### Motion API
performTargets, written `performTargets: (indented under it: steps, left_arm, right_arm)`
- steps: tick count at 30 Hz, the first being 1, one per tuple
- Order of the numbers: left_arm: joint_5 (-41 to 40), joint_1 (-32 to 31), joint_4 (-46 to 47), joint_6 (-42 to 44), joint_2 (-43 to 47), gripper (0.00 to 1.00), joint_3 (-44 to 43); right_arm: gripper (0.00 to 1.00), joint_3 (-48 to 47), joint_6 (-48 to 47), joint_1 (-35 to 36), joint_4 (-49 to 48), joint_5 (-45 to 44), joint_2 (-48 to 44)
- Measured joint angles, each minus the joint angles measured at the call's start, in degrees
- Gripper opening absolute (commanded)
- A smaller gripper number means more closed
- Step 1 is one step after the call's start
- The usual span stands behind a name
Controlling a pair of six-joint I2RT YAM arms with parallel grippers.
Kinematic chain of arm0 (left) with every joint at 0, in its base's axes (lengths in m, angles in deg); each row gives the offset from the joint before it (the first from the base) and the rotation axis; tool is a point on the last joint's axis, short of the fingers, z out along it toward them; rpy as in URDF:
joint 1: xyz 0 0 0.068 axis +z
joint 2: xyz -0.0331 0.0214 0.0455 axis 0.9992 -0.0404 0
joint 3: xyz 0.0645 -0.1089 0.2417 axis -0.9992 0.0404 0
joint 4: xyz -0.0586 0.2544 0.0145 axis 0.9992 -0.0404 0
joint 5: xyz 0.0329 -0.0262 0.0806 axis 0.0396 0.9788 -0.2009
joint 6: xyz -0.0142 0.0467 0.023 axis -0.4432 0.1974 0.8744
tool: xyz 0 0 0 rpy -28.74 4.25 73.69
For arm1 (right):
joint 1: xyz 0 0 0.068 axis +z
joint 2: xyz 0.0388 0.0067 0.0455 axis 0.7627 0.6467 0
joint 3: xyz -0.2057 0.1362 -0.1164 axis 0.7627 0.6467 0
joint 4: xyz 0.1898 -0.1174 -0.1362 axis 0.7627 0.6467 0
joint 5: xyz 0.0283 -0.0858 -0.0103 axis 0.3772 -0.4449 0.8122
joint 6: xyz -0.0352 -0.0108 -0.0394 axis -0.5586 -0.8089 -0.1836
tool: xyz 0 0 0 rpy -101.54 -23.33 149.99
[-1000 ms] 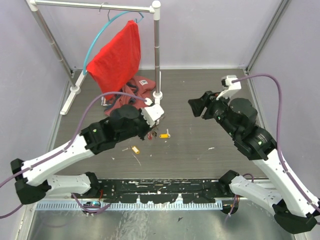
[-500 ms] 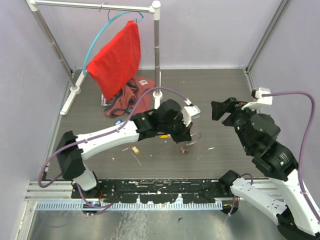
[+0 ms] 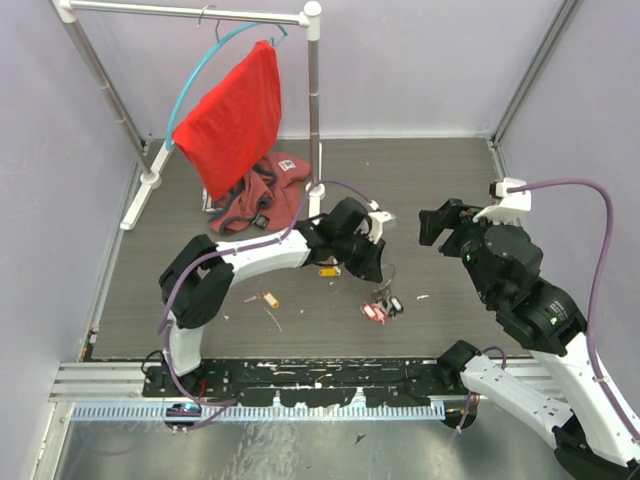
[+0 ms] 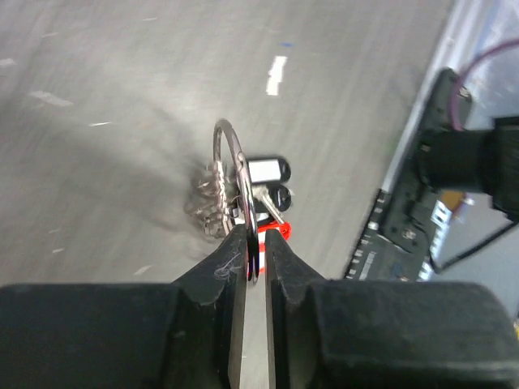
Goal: Put the keys on the keyring
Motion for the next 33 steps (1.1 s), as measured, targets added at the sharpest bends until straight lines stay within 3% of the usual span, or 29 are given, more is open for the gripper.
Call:
performTargets:
  steps: [6,9,12,15,22,27,33]
  left_arm:
    - [-1.14,7.23,-1.07,0.48,-3.28,0.63,-0.42]
    - [-2.86,9.99,-2.1,0.72,-3.37,0.67,-0.92]
    - [-6.69,12.87,-3.26,1.27,-3.13,0.69,-1.4]
    - [-10.69,15.26,-5.6,2.05,-2.43,0.7,-1.68]
    - [-19.34,17.55,-10.36,3.54,3.54,0.75,-0.66]
    - [-22.34,17.44,-12.07,2.82,12.94,0.76,5.49]
    - [-23.87,18.47,-13.4,2.69,21.81,0.77,12.17]
  right_arm:
    - [0.87,1.77,1.51,0.0,0.68,0.15,1.03]
    - [0.85,2.64,2.19,0.0,1.36,0.26,1.38]
    - [0.64,2.82,2.01,0.0,2.49,2.23,3.13]
    - [0.55,2.8,1.36,0.0,3.63,5.27,6.71]
    - [0.54,3.15,-0.02,-1.53,6.25,13.49,20.35]
    - [0.47,7.21,-1.25,-6.91,5.11,21.53,27.41]
    - [0.42,12.44,-1.33,-10.14,0.7,25.0,35.08]
